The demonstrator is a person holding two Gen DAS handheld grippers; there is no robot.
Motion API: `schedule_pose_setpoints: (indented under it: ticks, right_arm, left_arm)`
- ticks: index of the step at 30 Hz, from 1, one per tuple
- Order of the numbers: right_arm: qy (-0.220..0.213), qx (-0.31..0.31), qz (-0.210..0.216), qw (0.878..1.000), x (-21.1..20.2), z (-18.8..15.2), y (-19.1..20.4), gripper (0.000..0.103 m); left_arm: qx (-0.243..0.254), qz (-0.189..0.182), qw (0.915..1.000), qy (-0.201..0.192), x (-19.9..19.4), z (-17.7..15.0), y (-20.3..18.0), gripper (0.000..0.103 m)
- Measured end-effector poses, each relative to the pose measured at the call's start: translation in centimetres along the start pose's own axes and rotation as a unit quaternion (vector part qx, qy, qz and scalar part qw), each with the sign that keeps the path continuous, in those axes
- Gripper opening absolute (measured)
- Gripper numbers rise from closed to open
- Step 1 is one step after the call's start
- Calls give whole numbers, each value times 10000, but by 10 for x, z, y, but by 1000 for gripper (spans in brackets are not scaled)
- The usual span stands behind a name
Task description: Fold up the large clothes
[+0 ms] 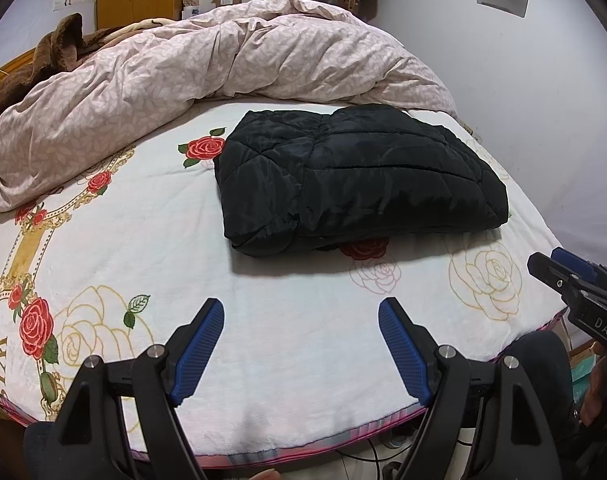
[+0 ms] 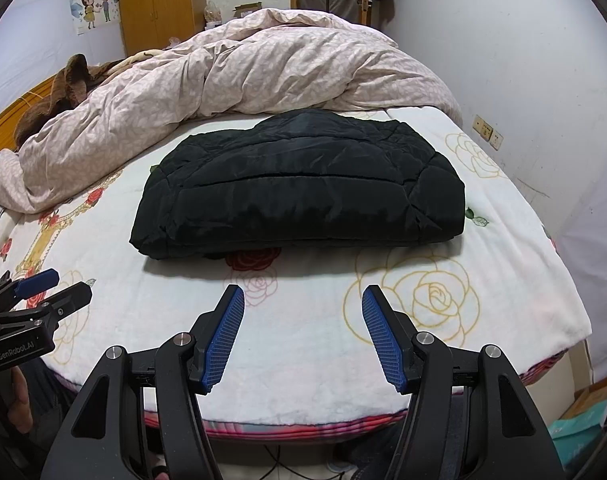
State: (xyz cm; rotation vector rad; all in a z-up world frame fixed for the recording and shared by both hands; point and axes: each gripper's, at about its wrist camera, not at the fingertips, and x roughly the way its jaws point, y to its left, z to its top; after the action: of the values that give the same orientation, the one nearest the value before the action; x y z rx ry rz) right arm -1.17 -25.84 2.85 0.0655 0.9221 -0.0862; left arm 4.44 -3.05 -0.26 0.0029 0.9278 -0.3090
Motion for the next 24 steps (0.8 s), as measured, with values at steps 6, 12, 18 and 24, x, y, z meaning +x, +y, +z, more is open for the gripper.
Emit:
schedule_pose_setpoints:
  ticks: [6,12,18,24]
  right_arm:
    - [5,17,0,10000,0,0,1,62]
    - [5,4,-2,10000,0,0,0,62]
    - [8,12,5,10000,0,0,0,62]
    - [7,12,-1,10000,0,0,0,62]
  left_arm:
    - [18,-3,10000,14,1,0,0,81]
    - [14,0,10000,22,1,1,0,81]
    - [20,-27,10000,19,2,0,-1,81]
    - [59,-48,10000,40,2,-1,-3,81]
